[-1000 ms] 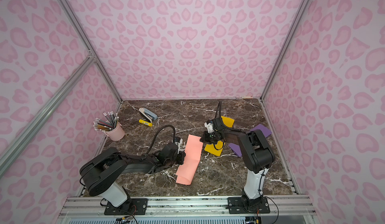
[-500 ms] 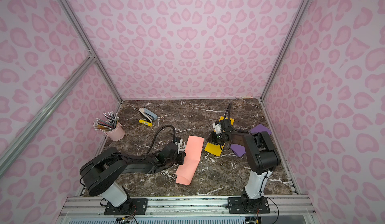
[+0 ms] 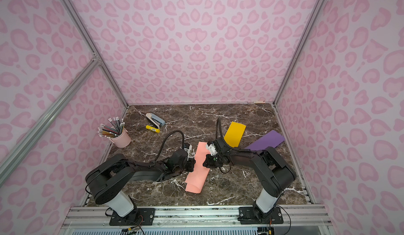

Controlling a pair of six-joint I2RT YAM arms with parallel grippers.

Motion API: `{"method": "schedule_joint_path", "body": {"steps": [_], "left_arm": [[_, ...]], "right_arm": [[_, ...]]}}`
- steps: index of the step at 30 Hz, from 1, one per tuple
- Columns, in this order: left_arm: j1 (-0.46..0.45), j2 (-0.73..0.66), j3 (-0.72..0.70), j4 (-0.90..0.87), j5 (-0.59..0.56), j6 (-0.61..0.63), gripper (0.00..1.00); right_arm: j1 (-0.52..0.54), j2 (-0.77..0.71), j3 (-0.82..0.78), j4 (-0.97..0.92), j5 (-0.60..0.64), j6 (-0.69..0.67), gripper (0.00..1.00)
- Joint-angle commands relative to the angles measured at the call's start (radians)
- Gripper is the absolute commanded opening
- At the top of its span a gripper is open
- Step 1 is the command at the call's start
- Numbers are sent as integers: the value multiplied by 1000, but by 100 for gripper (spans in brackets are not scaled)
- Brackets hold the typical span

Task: Fold the rectangular paper in half along the long edge
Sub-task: Fold the paper at the center of the board.

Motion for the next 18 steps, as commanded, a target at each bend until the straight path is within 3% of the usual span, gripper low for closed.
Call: {"method": "schedule_joint_path", "body": {"steps": [1, 11, 18], "left_arm": [[1, 12, -10, -210, 2, 3, 4], [2, 8, -36, -208, -1, 4, 4], [1, 20, -22, -208, 3, 9, 4]], "right_arm": [[5, -31, -62, 66, 45, 51, 0], [-55, -233, -293, 5, 100, 53, 0], [-7, -338, -195, -63, 94, 72, 0]]}}
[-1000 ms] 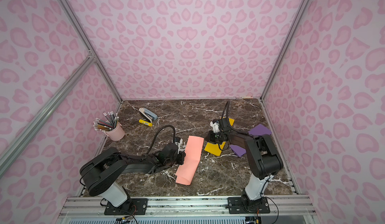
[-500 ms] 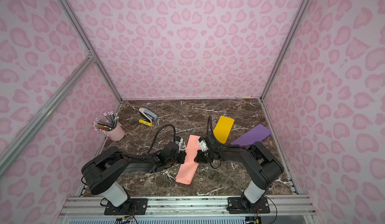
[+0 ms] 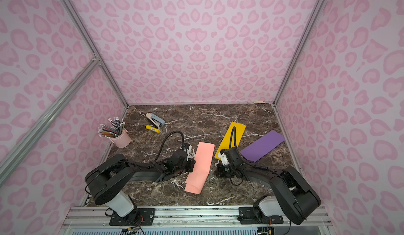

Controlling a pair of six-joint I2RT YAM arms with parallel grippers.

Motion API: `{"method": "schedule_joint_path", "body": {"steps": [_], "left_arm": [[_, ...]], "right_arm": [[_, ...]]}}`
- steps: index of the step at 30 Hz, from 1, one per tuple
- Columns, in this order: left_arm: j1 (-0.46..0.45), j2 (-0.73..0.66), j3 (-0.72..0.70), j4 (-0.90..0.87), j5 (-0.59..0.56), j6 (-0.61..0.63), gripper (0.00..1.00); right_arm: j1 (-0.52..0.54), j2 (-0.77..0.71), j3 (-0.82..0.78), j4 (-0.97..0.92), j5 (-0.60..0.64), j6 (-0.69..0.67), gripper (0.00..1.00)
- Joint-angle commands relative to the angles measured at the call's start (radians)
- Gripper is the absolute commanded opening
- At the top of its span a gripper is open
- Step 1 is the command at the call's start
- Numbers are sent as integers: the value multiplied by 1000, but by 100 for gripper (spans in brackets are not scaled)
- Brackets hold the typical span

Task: Fold the rectangular paper in half along the long edge
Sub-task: Fold the paper at the center of the board.

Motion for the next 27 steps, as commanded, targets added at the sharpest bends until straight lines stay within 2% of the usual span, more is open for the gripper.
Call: {"method": "schedule_joint_path", "body": {"steps": [1, 7, 13, 22, 27], "left_arm": [[2, 21, -5, -223, 3, 8, 4], [1, 19, -6, -222, 5, 8, 4], [2, 15, -9, -232, 9, 15, 4], [1, 15, -15, -229, 4, 13, 4], [1, 24, -19, -224, 4, 15, 4]], "right_arm": [[45, -17, 68, -31, 23, 24, 0], [137, 100, 137, 21, 37, 61, 0], [156, 162, 70, 86, 52, 98, 0], [125, -29, -125, 1, 89, 119, 0], [127, -87, -75, -47, 69, 110, 0]]}}
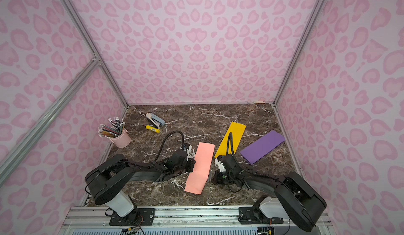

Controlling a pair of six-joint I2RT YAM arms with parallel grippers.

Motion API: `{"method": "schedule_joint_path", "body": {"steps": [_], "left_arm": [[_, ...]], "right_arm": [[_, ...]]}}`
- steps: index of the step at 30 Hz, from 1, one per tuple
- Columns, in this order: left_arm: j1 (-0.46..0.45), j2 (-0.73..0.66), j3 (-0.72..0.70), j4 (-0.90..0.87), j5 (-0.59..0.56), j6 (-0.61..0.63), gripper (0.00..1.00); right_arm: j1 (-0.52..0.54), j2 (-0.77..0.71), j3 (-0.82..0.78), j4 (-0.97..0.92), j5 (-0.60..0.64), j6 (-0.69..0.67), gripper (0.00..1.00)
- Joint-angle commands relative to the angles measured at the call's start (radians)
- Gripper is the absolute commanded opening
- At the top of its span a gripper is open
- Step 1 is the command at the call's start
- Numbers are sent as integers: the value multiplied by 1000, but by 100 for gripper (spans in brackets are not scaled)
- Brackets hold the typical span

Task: Fold the rectangular paper in half along the long edge
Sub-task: Fold the paper at the center of the board.

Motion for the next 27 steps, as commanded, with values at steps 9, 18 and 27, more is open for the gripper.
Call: {"method": "schedule_joint_path", "body": {"steps": [9, 18, 27], "left_arm": [[1, 22, -18, -218, 1, 6, 4], [0, 27, -17, -223, 7, 13, 4], [0, 41, -23, -211, 7, 12, 4]], "right_arm": [[84, 161, 201, -10, 18, 7, 0], [101, 134, 39, 43, 49, 71, 0], [100, -35, 10, -98, 42, 51, 0]]}}
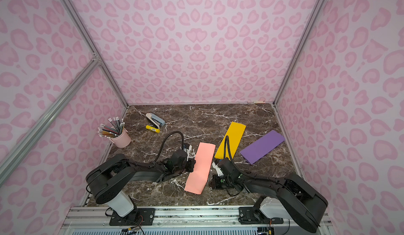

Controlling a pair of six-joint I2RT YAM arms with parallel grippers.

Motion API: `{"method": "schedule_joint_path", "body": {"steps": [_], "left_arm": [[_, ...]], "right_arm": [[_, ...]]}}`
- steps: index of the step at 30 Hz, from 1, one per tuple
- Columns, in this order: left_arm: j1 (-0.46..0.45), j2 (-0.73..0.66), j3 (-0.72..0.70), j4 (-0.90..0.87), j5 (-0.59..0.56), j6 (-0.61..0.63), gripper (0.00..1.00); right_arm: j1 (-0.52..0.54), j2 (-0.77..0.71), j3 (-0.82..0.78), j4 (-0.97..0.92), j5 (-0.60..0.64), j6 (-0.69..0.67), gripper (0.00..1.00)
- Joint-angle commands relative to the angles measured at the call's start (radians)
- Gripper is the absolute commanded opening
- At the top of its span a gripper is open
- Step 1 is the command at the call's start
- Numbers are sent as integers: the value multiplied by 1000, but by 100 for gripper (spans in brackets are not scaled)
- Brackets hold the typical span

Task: Fold the rectangular paper in half along the long edge
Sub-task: Fold the paper at the center of the board.

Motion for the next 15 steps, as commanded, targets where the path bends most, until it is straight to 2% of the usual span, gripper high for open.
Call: {"method": "schedule_joint_path", "body": {"steps": [1, 9, 15], "left_arm": [[2, 25, -16, -253, 7, 10, 4], [-1, 27, -21, -250, 10, 6, 4], [-1, 33, -15, -248, 10, 6, 4]], "right_arm": [[0, -14, 57, -117, 22, -22, 0], [20, 122, 202, -53, 6, -36, 0], [35, 189, 173, 2, 0, -22, 0]]}}
